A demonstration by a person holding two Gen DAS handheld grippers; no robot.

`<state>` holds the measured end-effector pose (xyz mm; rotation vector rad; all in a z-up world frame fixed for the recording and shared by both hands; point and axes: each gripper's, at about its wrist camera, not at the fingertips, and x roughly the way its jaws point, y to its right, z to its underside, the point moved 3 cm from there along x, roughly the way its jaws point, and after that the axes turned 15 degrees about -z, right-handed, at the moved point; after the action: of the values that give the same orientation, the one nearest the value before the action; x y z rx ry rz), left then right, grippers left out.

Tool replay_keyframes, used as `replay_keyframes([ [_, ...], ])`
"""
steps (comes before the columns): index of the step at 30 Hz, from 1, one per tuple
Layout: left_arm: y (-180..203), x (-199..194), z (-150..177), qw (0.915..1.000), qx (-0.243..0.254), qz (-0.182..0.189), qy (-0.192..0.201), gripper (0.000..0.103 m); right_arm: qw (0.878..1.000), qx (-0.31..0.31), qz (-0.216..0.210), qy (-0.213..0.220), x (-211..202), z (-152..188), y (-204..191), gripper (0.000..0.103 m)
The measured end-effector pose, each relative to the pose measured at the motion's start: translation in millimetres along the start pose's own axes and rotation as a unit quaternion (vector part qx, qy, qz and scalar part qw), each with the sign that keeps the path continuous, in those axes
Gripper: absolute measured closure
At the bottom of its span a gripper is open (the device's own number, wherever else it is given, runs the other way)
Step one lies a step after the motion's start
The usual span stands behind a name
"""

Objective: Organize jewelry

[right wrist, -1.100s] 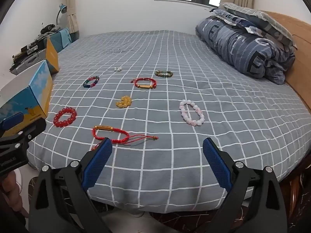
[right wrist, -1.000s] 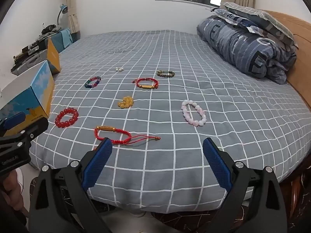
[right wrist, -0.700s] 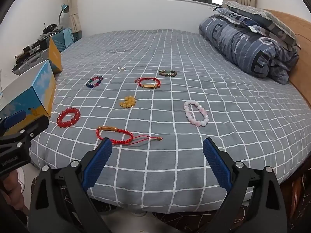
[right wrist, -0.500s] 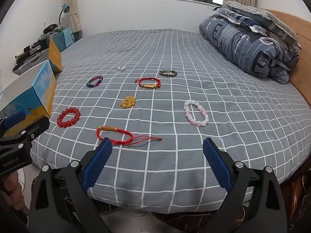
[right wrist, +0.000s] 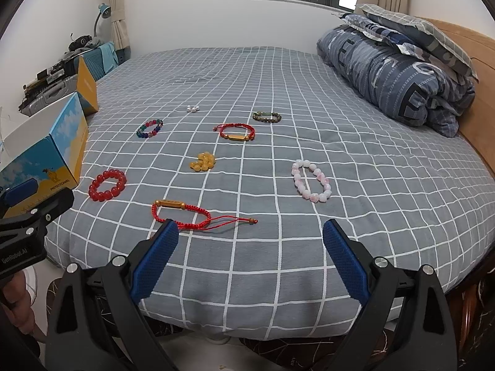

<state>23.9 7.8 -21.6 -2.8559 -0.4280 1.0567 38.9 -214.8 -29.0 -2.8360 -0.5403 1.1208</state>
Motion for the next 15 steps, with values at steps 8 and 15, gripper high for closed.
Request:
replay_keyframes([
  [8, 0.5, -1.2, 1.4, 1.0000, 0.001, -0.001, 0.003, 0.005, 1.000, 0.001, 0.006, 0.001, -0.2, 0.8, 1.6, 0.013],
  [15, 0.7, -2.6, 1.0, 1.0000, 0.001, -0.002, 0.006, 0.006, 1.000, 0.004, 0.008, 0.001, -2.9, -0.1, 2.3, 0.012],
])
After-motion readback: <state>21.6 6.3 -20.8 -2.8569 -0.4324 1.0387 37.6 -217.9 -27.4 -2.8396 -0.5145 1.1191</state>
